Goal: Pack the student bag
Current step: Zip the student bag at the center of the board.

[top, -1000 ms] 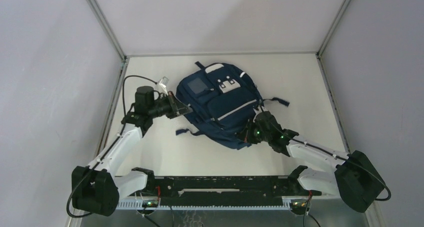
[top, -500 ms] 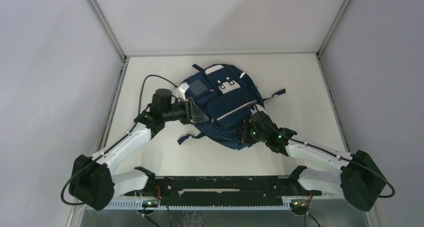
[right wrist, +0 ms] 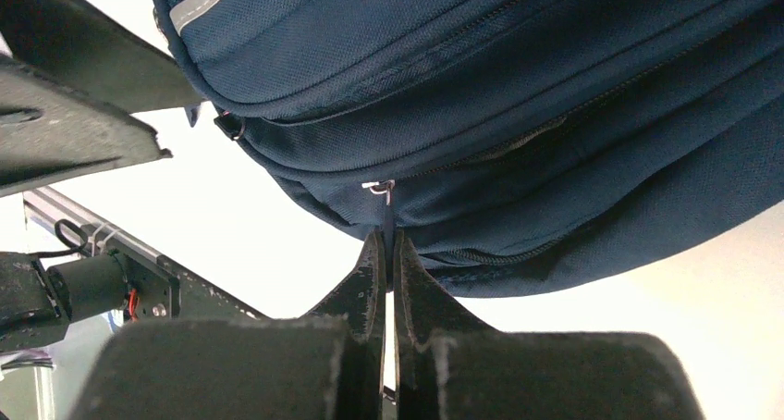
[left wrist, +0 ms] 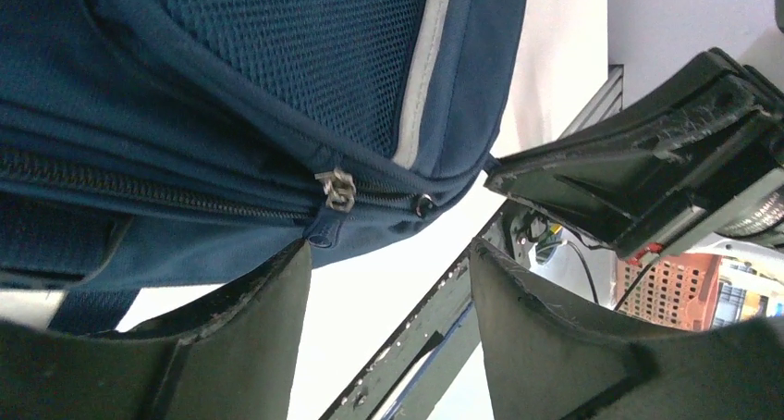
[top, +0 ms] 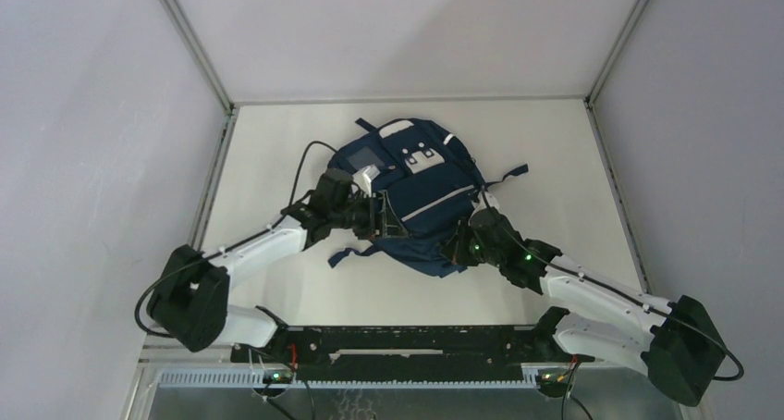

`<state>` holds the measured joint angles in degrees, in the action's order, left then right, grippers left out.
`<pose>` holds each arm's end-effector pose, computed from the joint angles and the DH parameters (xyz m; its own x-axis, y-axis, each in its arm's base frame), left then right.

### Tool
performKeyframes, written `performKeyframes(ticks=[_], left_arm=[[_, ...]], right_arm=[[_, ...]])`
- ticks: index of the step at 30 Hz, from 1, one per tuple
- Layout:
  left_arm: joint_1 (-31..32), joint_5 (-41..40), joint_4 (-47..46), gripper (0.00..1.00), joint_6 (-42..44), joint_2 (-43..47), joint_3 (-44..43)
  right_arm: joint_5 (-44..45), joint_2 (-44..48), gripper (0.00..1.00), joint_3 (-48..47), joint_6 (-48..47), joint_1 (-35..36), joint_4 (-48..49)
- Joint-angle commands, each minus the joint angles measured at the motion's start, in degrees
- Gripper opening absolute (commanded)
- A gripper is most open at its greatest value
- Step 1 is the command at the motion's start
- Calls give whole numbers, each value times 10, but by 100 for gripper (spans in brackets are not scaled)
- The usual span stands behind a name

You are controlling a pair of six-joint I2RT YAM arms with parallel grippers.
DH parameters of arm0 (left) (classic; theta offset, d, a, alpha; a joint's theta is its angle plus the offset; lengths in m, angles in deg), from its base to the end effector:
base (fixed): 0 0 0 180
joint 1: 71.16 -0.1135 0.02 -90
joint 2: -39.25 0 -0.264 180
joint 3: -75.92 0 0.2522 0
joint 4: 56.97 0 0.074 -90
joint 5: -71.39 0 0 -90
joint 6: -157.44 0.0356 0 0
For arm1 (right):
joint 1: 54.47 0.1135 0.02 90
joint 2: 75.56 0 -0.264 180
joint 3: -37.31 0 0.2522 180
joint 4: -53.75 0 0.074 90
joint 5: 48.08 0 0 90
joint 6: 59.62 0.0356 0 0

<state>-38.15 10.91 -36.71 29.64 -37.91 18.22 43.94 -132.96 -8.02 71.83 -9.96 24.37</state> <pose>0.2251 -0.1672 0.2198 -0.9088 -0.0456 -0.4148 0.2973 0.6268 -0.7202 0.1482 0.1439 0.2106 -0.8051 0.1362 -0.5772 -0.1985 0.8553 0.4787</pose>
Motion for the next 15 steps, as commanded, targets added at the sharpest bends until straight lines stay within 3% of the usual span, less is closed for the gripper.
performKeyframes(ticks=[1,6,8,11,15], left_arm=[[6,-4,-56,66,-22,-32,-43],[6,11,-86,46,-33,-68,-58],[6,19,-97,32,-37,-77,-62],[8,29,-107,4,-44,-89,-68],[17,32,-115,0,-50,-98,-72]], right_arm=[[24,23,0,-24,-11,5,-12],[28,25,0,-23,-11,13,-8],[28,20,0,-24,-6,23,2],[30,8,0,-23,8,42,27],[54,-18,0,-40,24,80,51]])
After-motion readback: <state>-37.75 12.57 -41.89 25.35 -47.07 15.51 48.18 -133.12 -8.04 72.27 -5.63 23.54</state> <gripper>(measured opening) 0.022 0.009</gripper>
